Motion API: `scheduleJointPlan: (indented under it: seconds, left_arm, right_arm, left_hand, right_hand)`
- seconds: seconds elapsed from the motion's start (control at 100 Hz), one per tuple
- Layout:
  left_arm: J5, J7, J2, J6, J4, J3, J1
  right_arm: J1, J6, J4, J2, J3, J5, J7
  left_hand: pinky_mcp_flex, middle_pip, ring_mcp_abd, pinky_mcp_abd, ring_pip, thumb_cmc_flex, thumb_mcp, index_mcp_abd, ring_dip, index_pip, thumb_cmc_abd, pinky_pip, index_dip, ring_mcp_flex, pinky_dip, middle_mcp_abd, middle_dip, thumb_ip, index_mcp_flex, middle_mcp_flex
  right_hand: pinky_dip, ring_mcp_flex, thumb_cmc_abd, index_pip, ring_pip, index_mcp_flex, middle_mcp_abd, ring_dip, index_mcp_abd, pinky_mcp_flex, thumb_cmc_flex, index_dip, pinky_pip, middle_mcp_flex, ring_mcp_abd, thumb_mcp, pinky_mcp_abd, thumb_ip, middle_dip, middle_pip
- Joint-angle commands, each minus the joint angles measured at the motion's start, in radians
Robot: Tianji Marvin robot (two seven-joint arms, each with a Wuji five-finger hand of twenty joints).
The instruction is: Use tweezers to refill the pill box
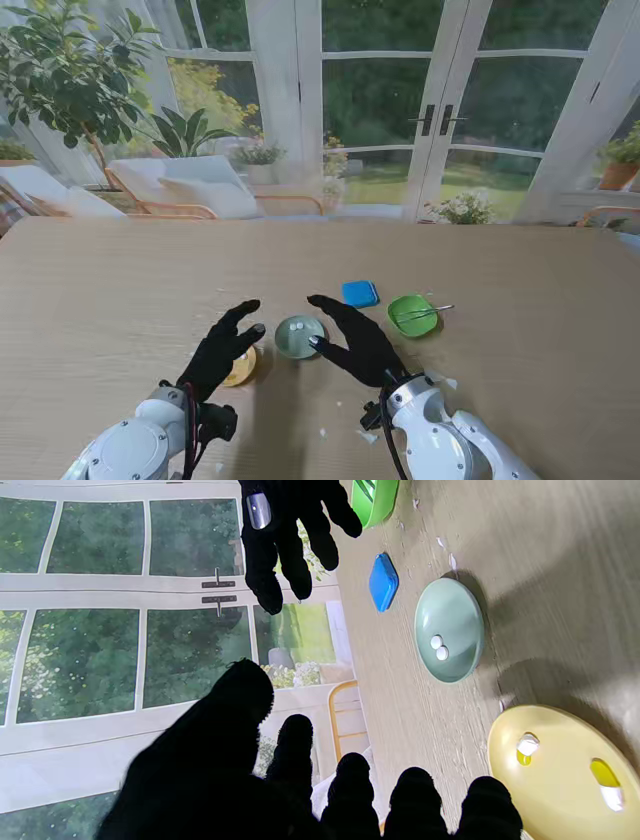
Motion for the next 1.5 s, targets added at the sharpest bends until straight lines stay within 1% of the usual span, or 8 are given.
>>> scheduleJointPlan:
  seconds: [0.0, 0.8, 0.94, 1.03, 1.15, 1.29, 1.32, 1.49]
  left_arm:
    - [0.000, -0.019, 0.000, 0.008, -0.011, -0.001, 0.008]
    - [-0.006, -0.026, 0.000, 0.024, -0.021, 0.001, -0.003]
    - [-0.003, -0.046, 0.005, 0.027, -0.018, -0.002, -0.005]
    - [-0.003, -0.059, 0.008, 0.033, -0.021, -0.007, 0.000]
    - [-0.003, -0.071, 0.012, 0.034, -0.023, -0.012, 0.005]
    - [-0.001, -0.082, 0.014, 0.039, -0.026, -0.021, 0.007]
    - [-0.001, -0.084, 0.015, 0.041, -0.027, -0.023, 0.007]
    - [0.000, -0.111, 0.020, 0.061, -0.027, -0.033, 0.002]
  right_arm:
    - [-0.007, 0.002, -0.005, -0.009, -0.003, 0.000, 0.011]
    - [-0.019, 0.029, -0.023, -0.008, 0.007, -0.014, 0.010]
    - [-0.022, 0.043, -0.032, -0.005, 0.007, -0.032, 0.017]
    - [-0.027, 0.062, -0.041, -0.003, 0.007, -0.049, 0.015]
    - [-0.027, 0.096, -0.047, -0.004, 0.004, -0.073, 0.003]
    - [-0.022, 0.159, -0.066, 0.003, 0.015, -0.118, 0.023]
    - [-0.017, 0.168, -0.066, 0.005, 0.019, -0.131, 0.029]
    - [0.050, 0.215, -0.046, 0.024, 0.052, -0.202, 0.110]
  left_hand:
    - [-0.001, -0.009, -0.021, -0.014, -0.005, 0.011, -0.007, -0.018, -0.011, 0.010, 0.004, -0.015, 0.005, -0.013, -0.011, -0.027, -0.003, 0.003, -0.008, -0.006]
    - [-0.001, -0.006, -0.014, -0.010, -0.003, 0.014, 0.006, -0.012, -0.010, 0.015, -0.003, -0.016, 0.009, -0.013, -0.019, -0.021, 0.010, 0.003, -0.001, -0.005]
    - [-0.001, -0.003, -0.014, -0.010, -0.002, 0.031, 0.017, -0.008, -0.007, 0.015, -0.008, -0.017, 0.009, -0.013, -0.022, -0.019, 0.016, 0.007, 0.001, -0.005]
    - [-0.002, -0.003, -0.014, -0.011, -0.003, 0.042, 0.030, -0.005, -0.006, 0.014, -0.014, -0.018, 0.009, -0.014, -0.024, -0.018, 0.019, 0.011, 0.004, -0.005]
    - [-0.001, -0.002, -0.013, -0.011, -0.004, 0.038, 0.034, -0.002, -0.007, 0.014, -0.016, -0.019, 0.009, -0.014, -0.027, -0.016, 0.022, 0.012, 0.011, -0.005]
    - [-0.001, 0.000, -0.011, -0.010, -0.003, 0.032, 0.036, 0.007, -0.006, 0.013, -0.017, -0.019, 0.008, -0.013, -0.031, -0.008, 0.028, 0.011, 0.020, -0.005]
    - [-0.001, 0.003, -0.010, -0.010, -0.002, 0.031, 0.036, 0.009, -0.006, 0.013, -0.016, -0.019, 0.008, -0.013, -0.032, -0.007, 0.031, 0.010, 0.023, -0.004]
    - [-0.001, 0.013, -0.007, -0.008, 0.000, 0.029, 0.038, 0.019, 0.001, 0.011, -0.020, -0.019, 0.008, -0.013, -0.035, -0.001, 0.054, 0.009, 0.042, -0.004]
  right_hand:
    - [0.020, -0.040, 0.017, 0.000, -0.005, -0.028, -0.023, 0.005, -0.020, -0.003, -0.018, 0.015, -0.024, -0.022, -0.021, 0.006, -0.011, 0.040, 0.002, -0.004]
    - [0.043, -0.032, -0.073, 0.001, 0.035, -0.024, -0.022, 0.009, -0.010, 0.018, 0.056, 0.051, -0.023, -0.024, -0.044, 0.039, -0.011, 0.049, 0.006, 0.006]
    - [0.050, -0.029, -0.129, 0.000, 0.039, -0.030, -0.028, 0.008, -0.011, 0.026, 0.129, 0.058, -0.020, -0.022, -0.055, 0.090, -0.015, 0.084, 0.002, -0.001]
    - [0.060, -0.027, -0.160, 0.004, 0.057, -0.025, -0.030, 0.012, -0.009, 0.036, 0.159, 0.074, -0.009, -0.019, -0.061, 0.133, -0.014, 0.150, 0.010, 0.014]
    - [0.065, -0.010, -0.191, 0.018, 0.079, -0.006, -0.028, 0.013, -0.002, 0.057, 0.172, 0.090, 0.005, -0.015, -0.074, 0.174, -0.017, 0.183, 0.030, 0.056]
    - [0.061, 0.021, -0.217, 0.049, 0.107, 0.034, -0.018, 0.011, 0.014, 0.088, 0.147, 0.107, 0.027, -0.010, -0.076, 0.195, -0.013, 0.127, 0.065, 0.138]
    - [0.058, 0.036, -0.226, 0.064, 0.118, 0.050, -0.017, 0.014, 0.018, 0.100, 0.149, 0.112, 0.040, -0.014, -0.076, 0.200, -0.013, 0.108, 0.089, 0.193]
    - [0.058, 0.099, -0.249, 0.111, 0.161, 0.121, -0.009, 0.027, 0.026, 0.147, 0.137, 0.126, 0.095, 0.006, -0.078, 0.197, -0.005, 0.069, 0.130, 0.302]
